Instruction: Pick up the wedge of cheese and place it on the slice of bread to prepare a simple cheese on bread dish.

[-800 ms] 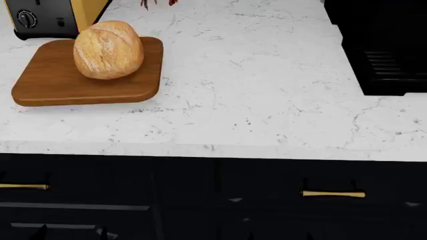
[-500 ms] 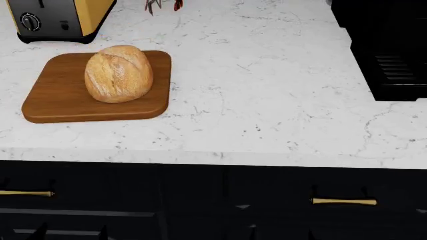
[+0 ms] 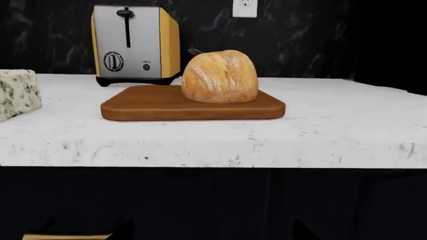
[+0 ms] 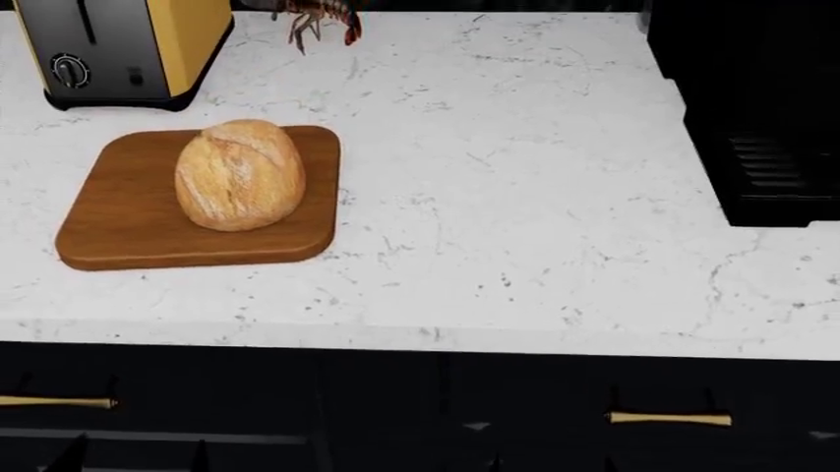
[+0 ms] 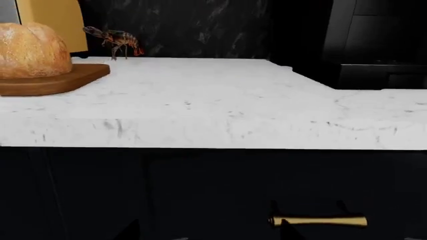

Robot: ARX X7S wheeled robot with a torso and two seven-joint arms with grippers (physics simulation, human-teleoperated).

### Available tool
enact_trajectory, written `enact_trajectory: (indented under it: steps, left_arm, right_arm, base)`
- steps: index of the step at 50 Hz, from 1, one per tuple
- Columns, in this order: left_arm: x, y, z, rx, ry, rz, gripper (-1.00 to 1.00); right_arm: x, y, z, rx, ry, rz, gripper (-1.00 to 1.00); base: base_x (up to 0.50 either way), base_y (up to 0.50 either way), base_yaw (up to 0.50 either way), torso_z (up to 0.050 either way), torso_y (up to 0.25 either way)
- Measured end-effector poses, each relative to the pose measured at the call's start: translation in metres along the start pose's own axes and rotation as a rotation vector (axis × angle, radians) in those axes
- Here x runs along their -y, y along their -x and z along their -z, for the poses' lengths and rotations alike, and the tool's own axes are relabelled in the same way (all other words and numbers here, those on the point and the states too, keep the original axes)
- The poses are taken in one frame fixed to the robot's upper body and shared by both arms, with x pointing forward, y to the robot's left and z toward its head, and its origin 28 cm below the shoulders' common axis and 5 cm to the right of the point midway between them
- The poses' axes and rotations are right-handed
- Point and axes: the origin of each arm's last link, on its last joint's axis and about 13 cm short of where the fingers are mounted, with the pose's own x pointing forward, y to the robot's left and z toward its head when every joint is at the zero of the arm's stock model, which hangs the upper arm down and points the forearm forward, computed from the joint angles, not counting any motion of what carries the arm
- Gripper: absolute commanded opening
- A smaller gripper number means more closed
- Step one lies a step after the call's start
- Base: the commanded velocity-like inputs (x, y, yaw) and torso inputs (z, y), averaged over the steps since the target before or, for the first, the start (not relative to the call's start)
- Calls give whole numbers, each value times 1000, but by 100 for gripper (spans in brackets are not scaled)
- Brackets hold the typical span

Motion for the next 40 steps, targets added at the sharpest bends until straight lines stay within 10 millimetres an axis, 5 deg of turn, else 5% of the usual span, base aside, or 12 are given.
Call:
enact_trajectory:
  steps: [22, 40]
  left_arm:
    - [0, 1, -1, 14, 2, 1, 100]
    - [-1, 1, -7, 21, 14, -42, 100]
  right_arm:
    - [0, 1, 0, 5, 4, 0, 100]
    - [2, -1, -7, 24, 16, 22, 100]
  base:
    - [0, 0, 0, 50, 0]
    - [0, 0, 0, 0, 0]
